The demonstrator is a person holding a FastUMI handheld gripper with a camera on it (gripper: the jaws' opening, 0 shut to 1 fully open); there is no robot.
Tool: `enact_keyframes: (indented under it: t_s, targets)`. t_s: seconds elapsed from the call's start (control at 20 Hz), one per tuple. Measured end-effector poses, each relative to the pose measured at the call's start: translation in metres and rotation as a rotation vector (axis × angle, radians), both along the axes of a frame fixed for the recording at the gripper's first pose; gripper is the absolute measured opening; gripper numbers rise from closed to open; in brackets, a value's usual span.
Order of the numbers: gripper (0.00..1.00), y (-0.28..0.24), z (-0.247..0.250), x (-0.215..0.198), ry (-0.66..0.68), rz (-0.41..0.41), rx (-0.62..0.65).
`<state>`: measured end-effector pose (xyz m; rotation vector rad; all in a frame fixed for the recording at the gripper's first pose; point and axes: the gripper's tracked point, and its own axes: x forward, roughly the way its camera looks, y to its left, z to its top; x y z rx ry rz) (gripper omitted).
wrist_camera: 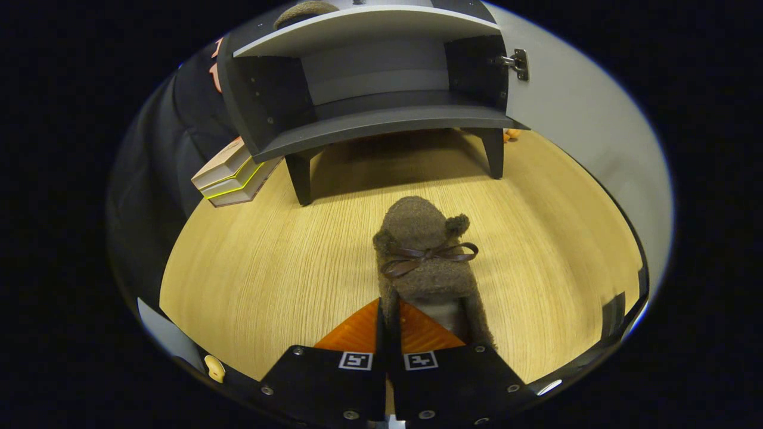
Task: Open the shoe cabinet door, grab the shoes and put them into the shoe cabinet, then close the shoe cabinet door.
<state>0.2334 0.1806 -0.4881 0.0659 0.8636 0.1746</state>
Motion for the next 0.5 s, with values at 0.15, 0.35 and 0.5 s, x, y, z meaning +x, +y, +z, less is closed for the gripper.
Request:
enact_keyframes:
  t_s: [0.15,0.35,0.5]
  targets:
    - [0.05,-0.004,0.026,-0.007,-0.026,-0.013,0.021]
    - [0.05,-0.009,0.061,-0.017,-0.067,0.005,0.001]
    - [0.05,-0.010,0.097,-0.023,-0.099,0.012,0.016]
